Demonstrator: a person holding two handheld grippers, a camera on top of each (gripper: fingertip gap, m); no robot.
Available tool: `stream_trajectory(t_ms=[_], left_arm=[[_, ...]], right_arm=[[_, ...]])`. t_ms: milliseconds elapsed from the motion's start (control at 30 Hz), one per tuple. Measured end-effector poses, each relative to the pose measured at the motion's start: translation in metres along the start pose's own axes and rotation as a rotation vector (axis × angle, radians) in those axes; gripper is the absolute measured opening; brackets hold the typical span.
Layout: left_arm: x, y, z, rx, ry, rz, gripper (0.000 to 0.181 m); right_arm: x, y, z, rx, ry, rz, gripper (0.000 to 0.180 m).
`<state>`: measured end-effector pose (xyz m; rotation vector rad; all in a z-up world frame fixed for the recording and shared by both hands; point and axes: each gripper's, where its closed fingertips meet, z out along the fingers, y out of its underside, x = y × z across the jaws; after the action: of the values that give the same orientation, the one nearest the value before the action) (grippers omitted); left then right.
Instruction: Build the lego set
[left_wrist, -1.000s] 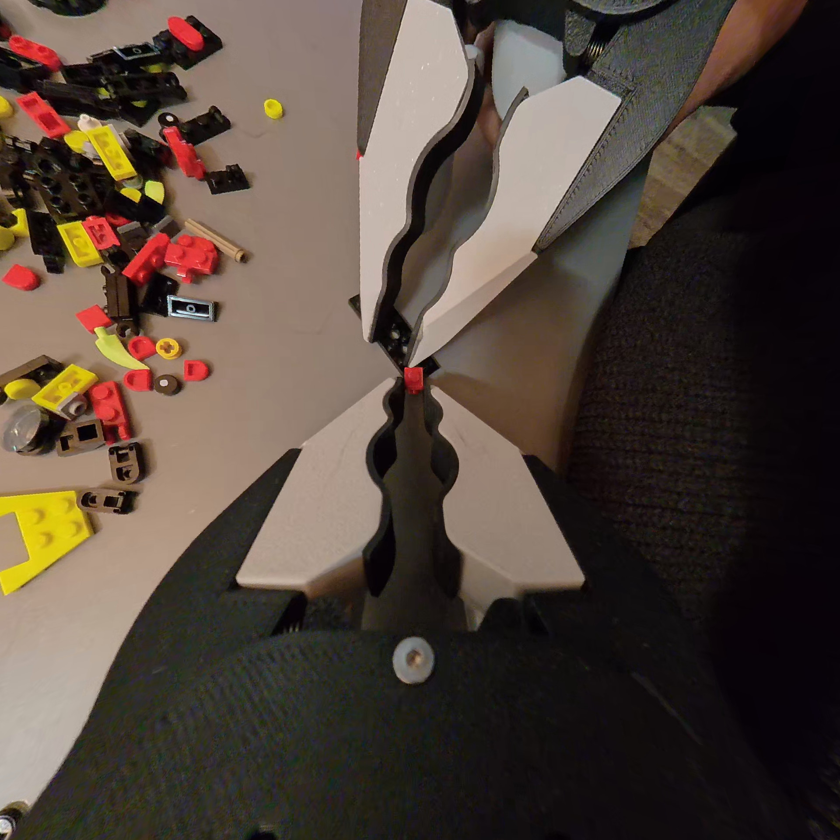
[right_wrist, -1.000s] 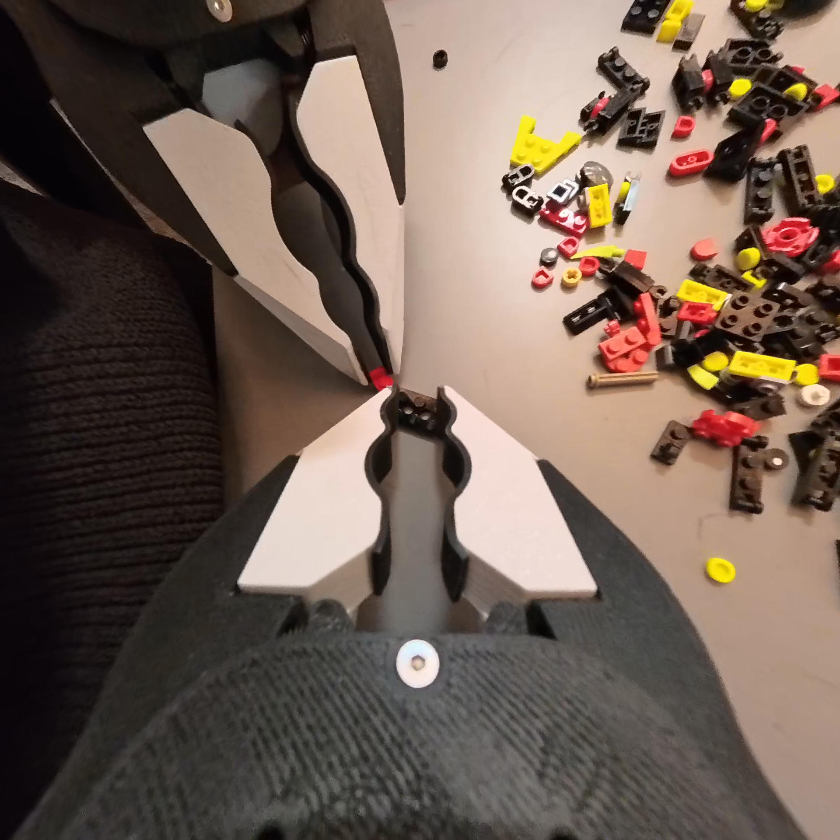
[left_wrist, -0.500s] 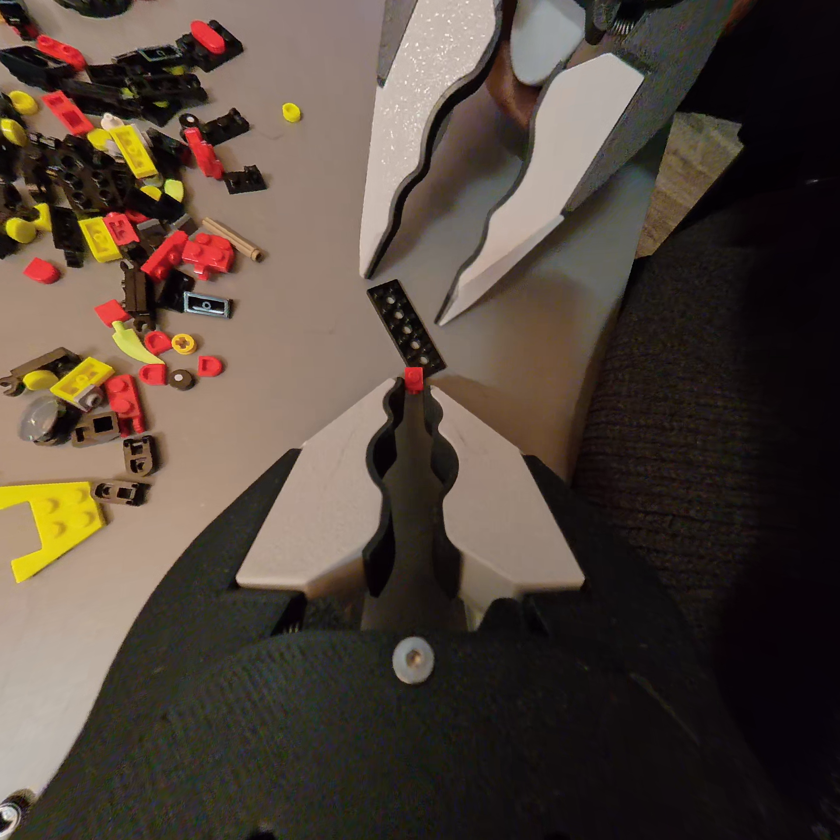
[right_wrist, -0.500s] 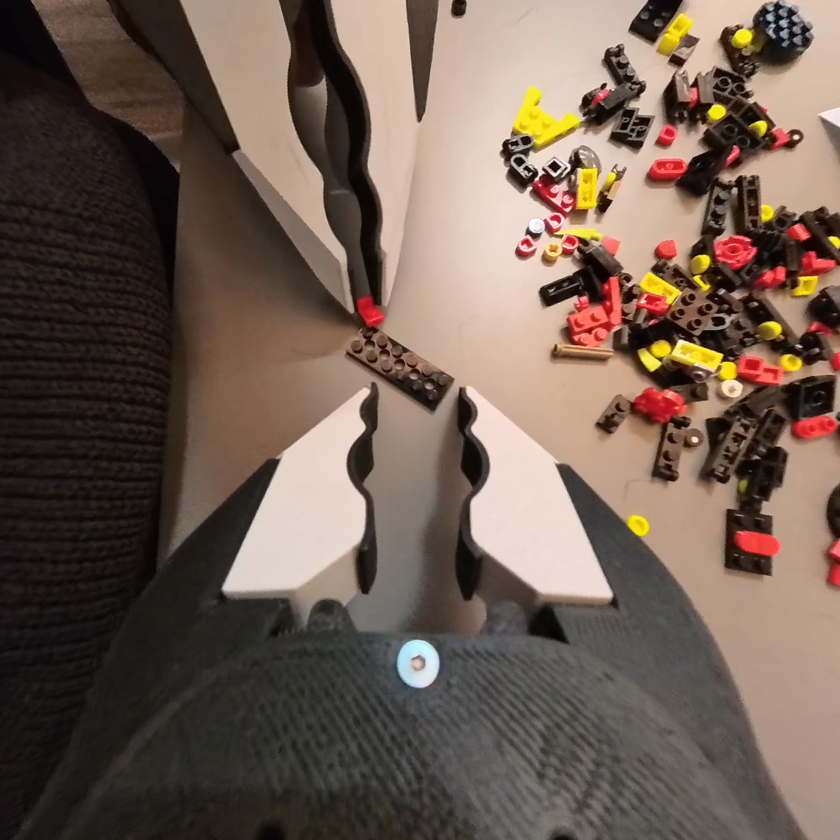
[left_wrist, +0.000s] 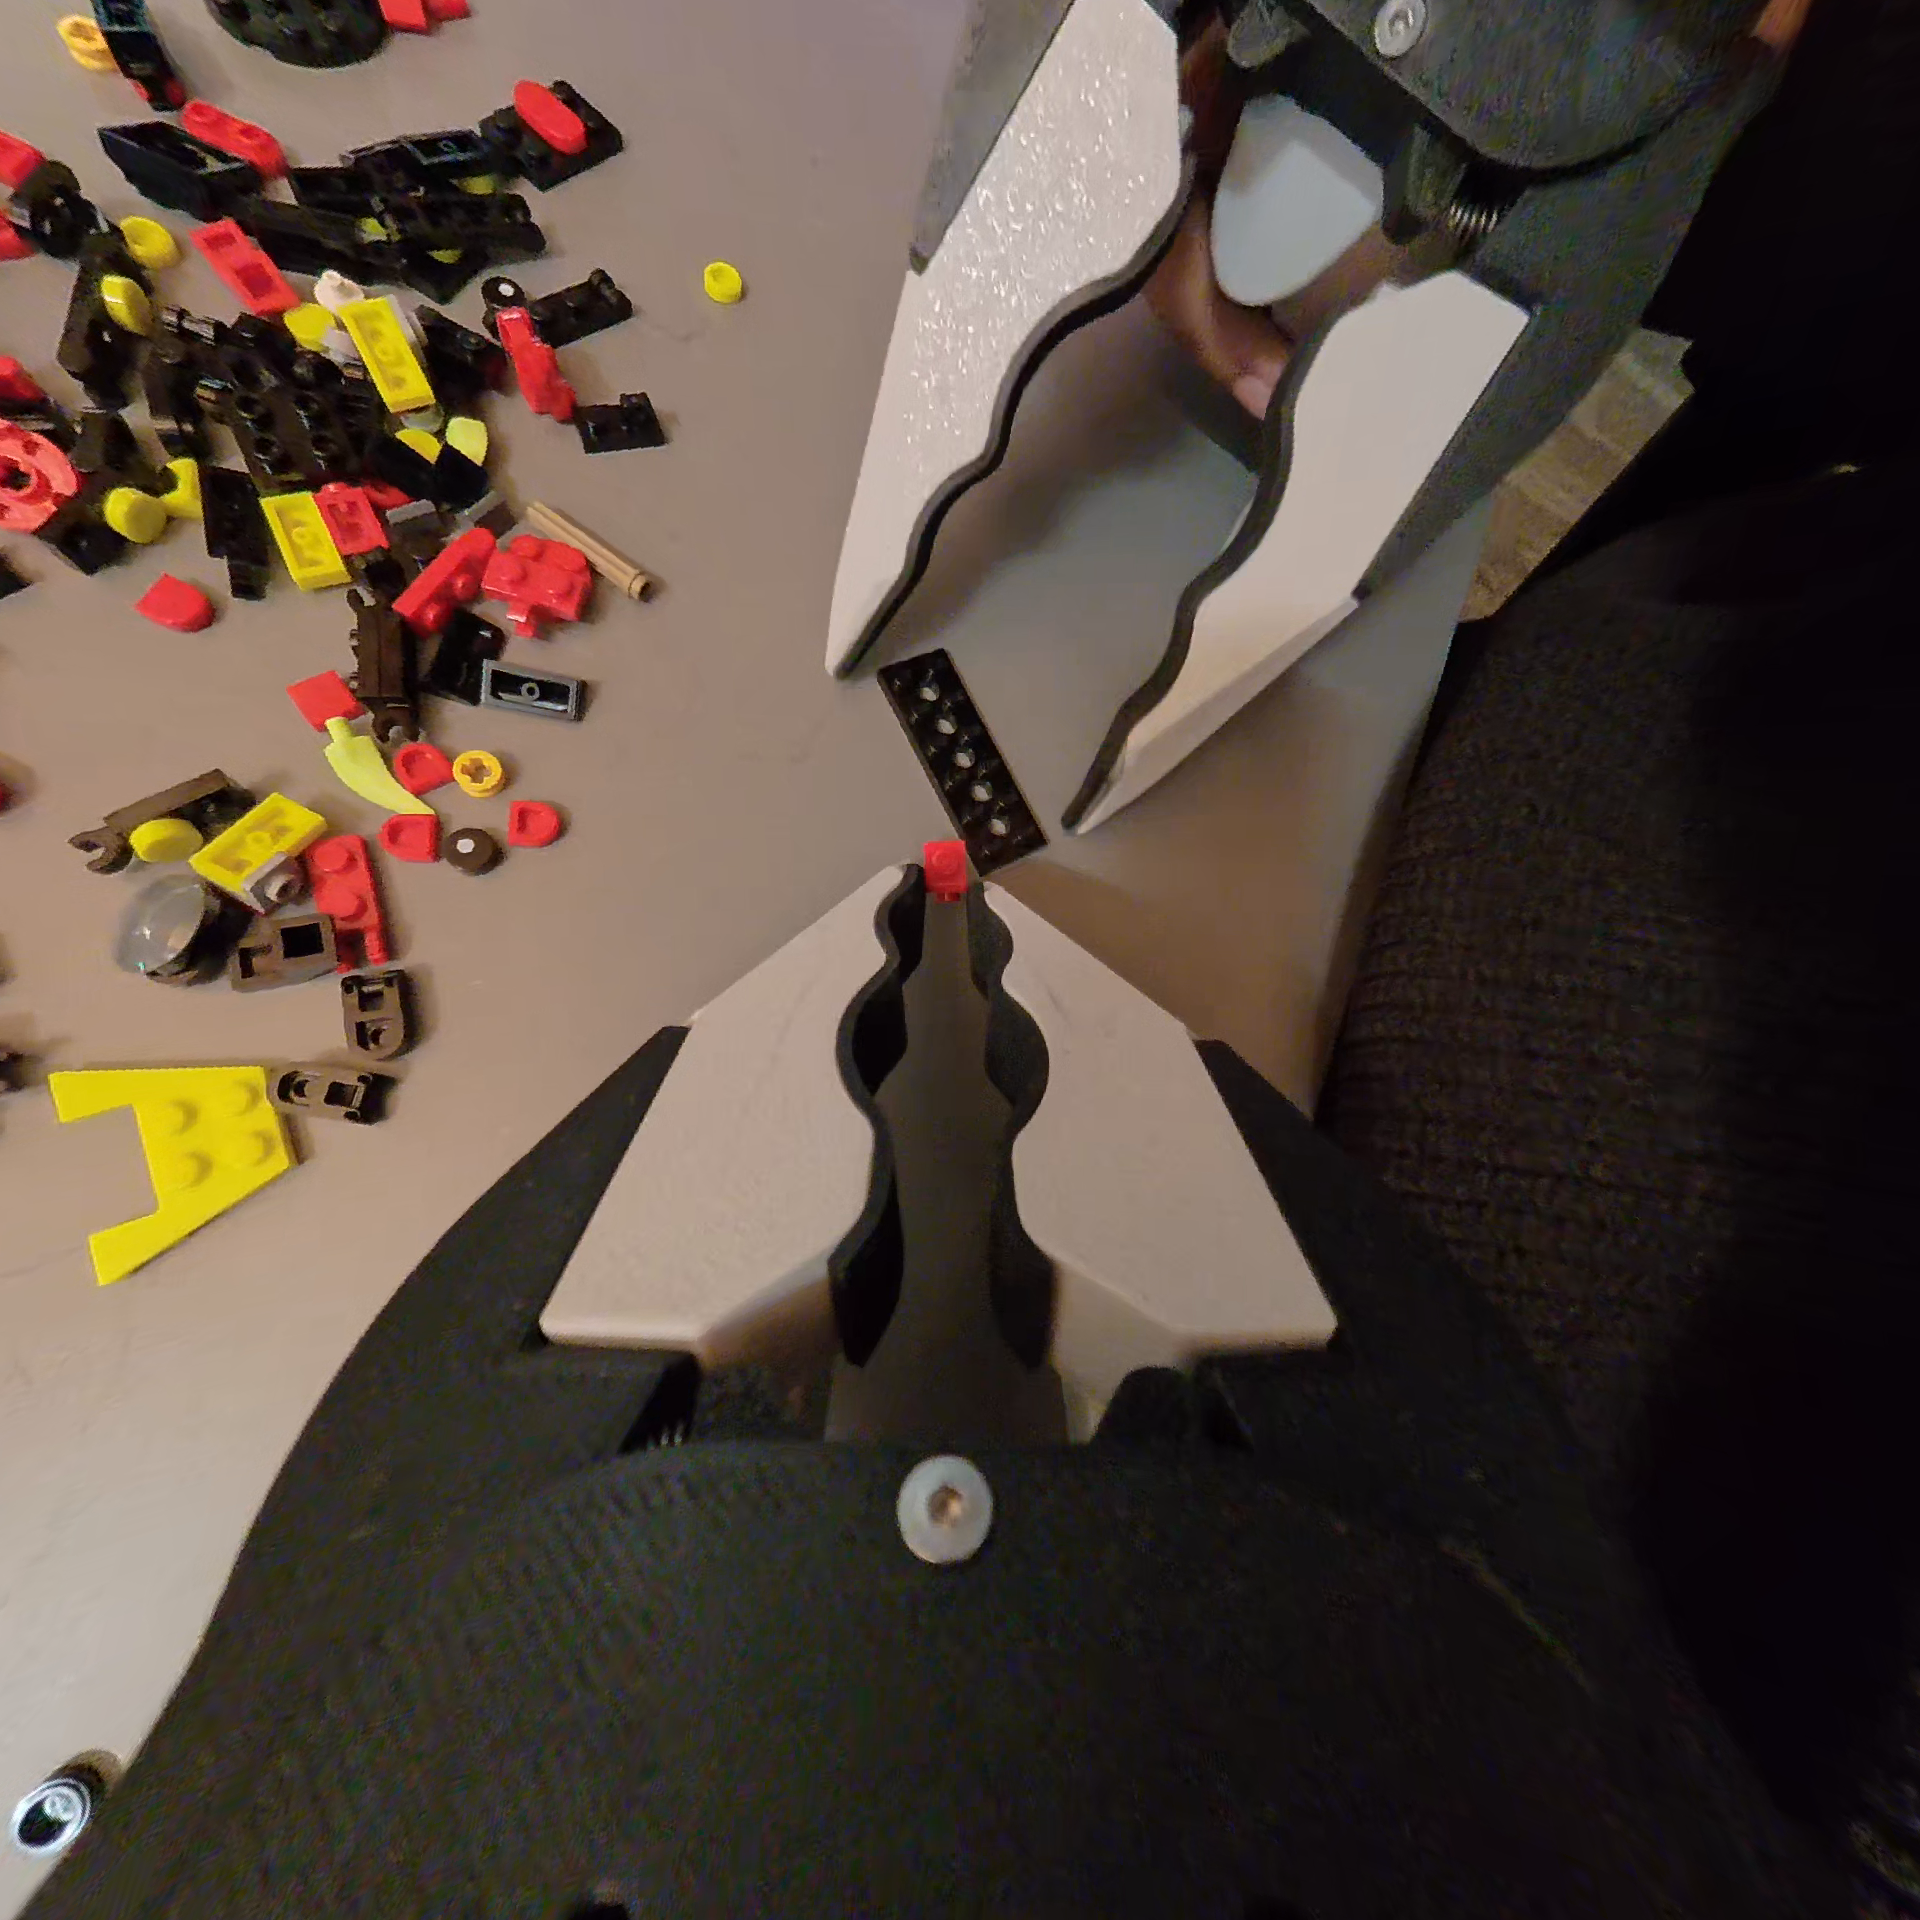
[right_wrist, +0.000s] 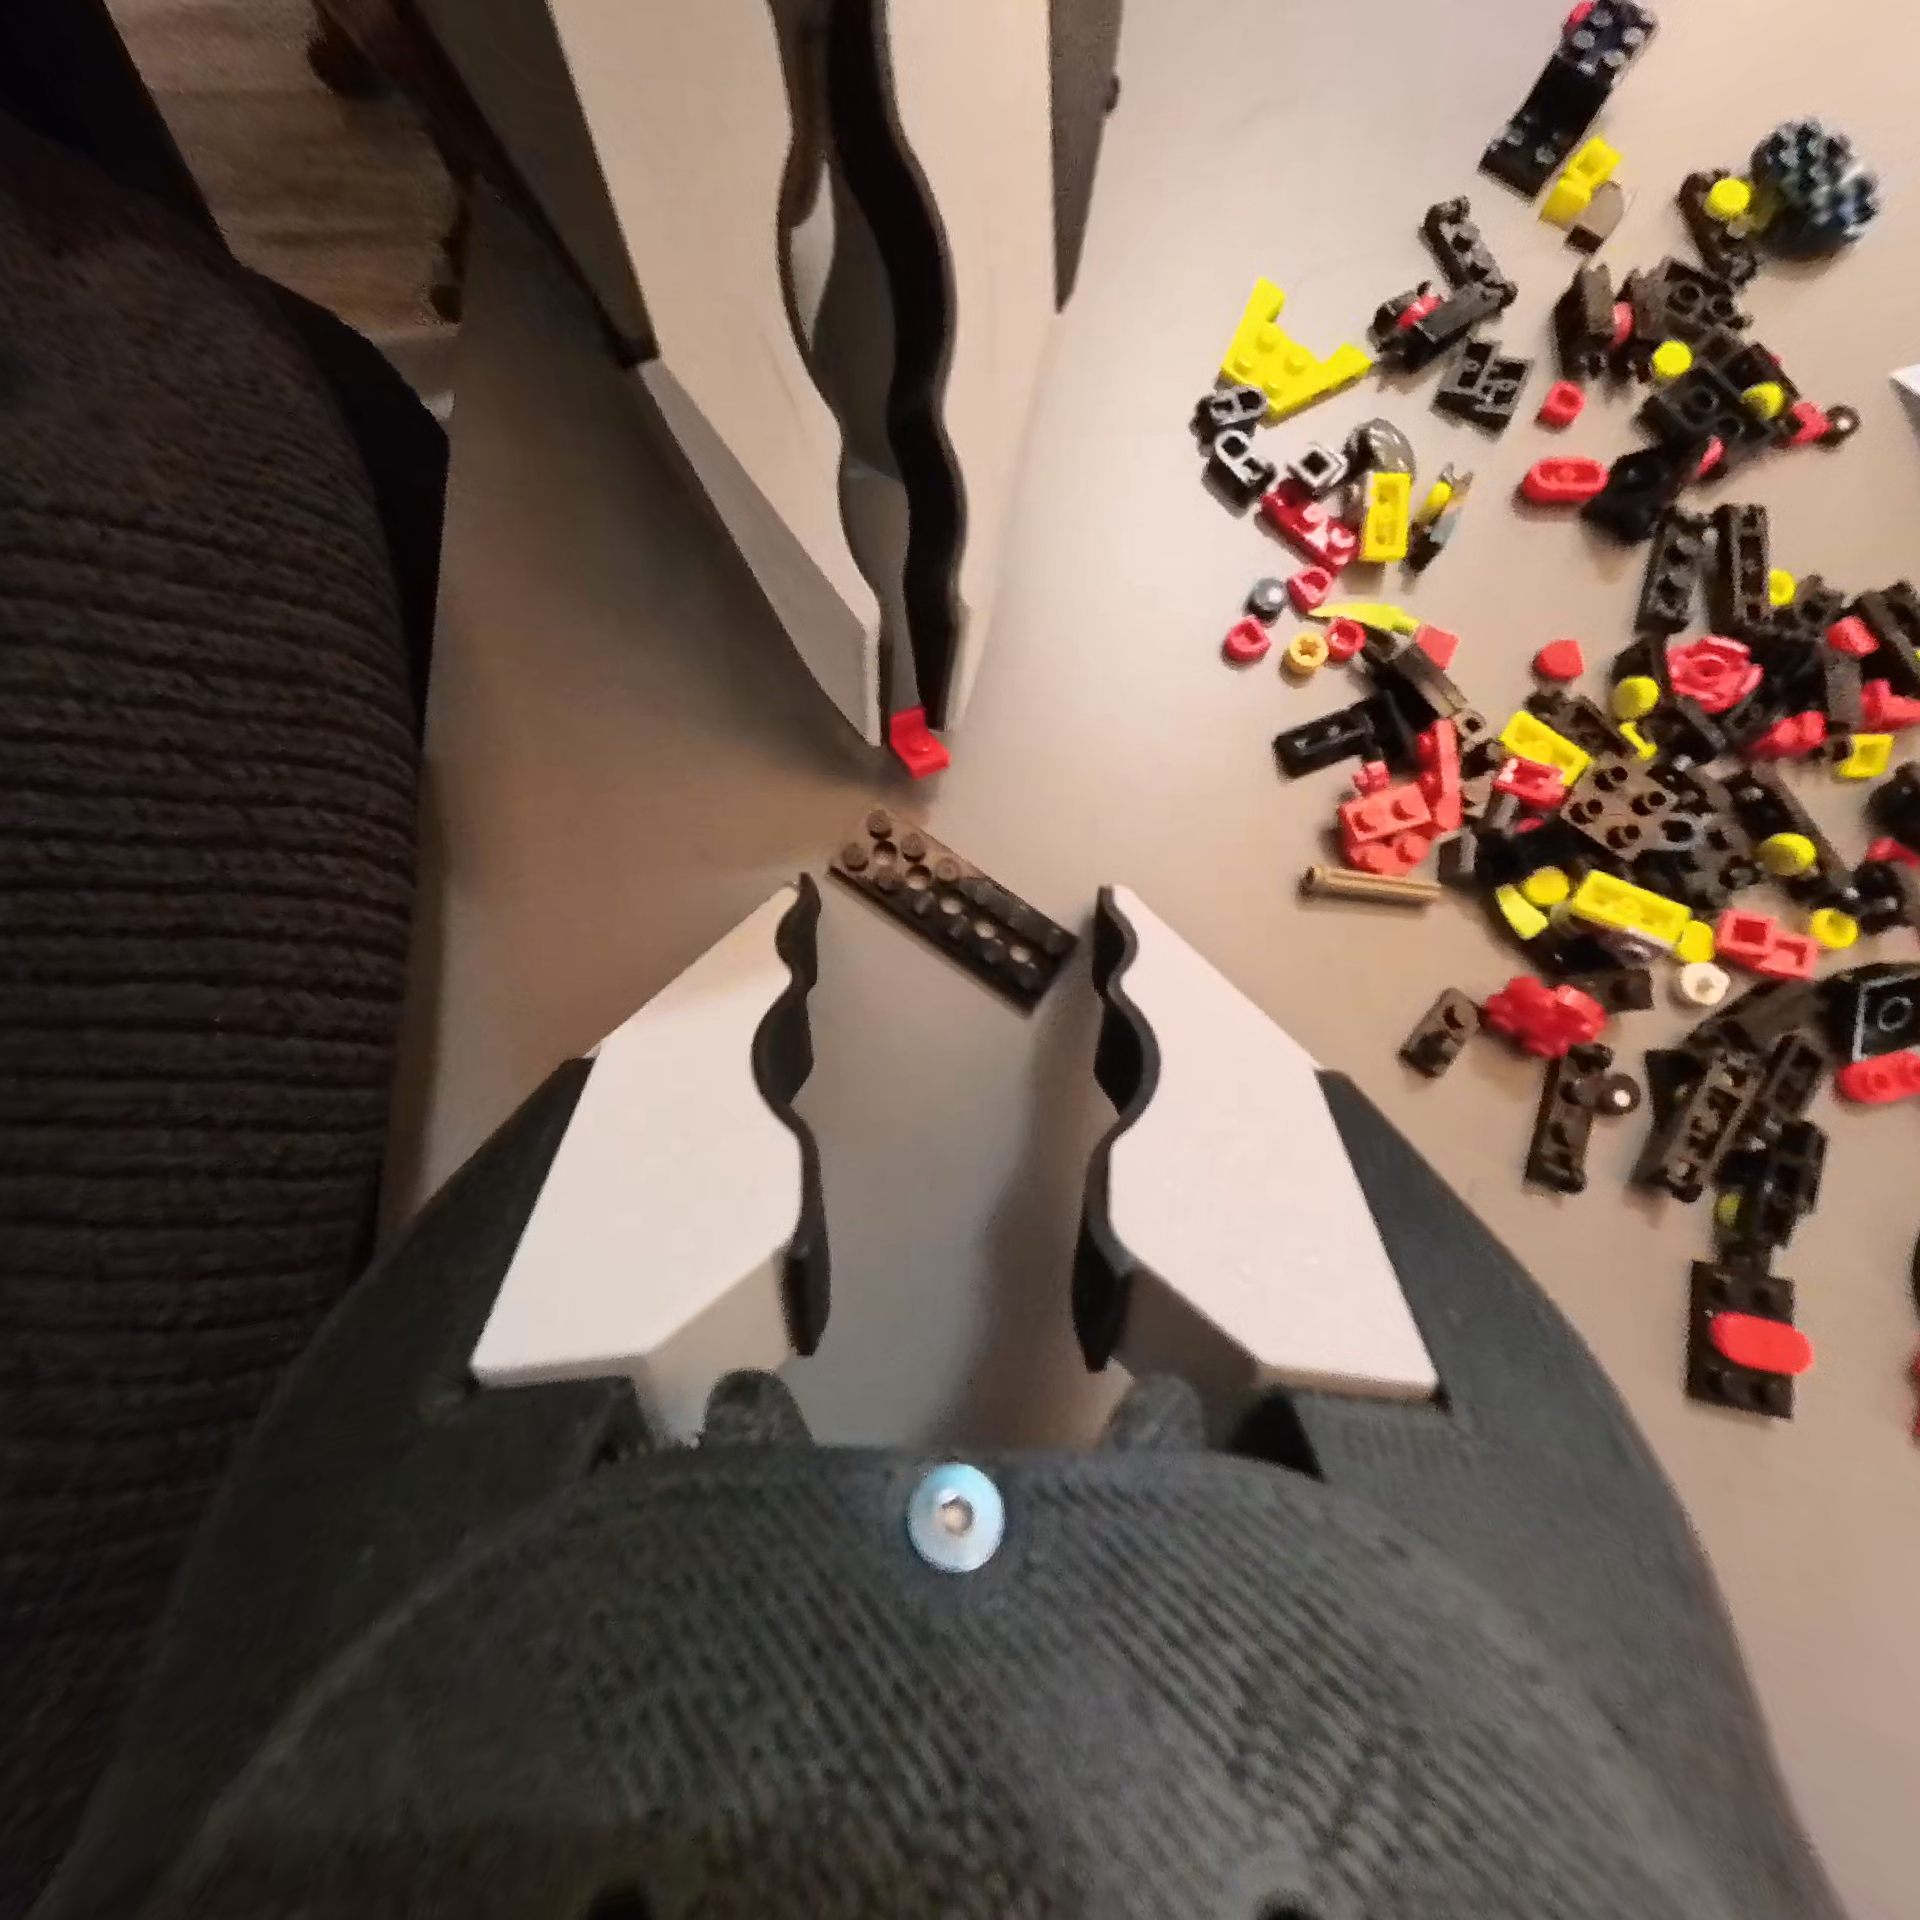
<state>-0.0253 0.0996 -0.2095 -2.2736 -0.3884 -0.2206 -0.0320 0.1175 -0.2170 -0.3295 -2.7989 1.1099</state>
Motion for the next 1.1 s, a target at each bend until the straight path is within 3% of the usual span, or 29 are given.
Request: stream_trajectory(t_ms=[300,633,1100], left_arm=[[-0.002,-0.001,-0.002,0.01,0.004,-0.014,0.005],[-0.006,-0.003,-0.002,0.023,-0.018,-0.011,0.005],[-0.015,-0.007,0.005,0.02,-0.08,0.068,0.005]], right_arm=[[0.006,0.0,0.0,-0.014,0.027,0.055,0.018],[0.019,-0.002,0.001,-0.028,0.068,0.309,0.015],[0.018,-0.002,0.003,-0.025,0.101,0.159,0.015]])
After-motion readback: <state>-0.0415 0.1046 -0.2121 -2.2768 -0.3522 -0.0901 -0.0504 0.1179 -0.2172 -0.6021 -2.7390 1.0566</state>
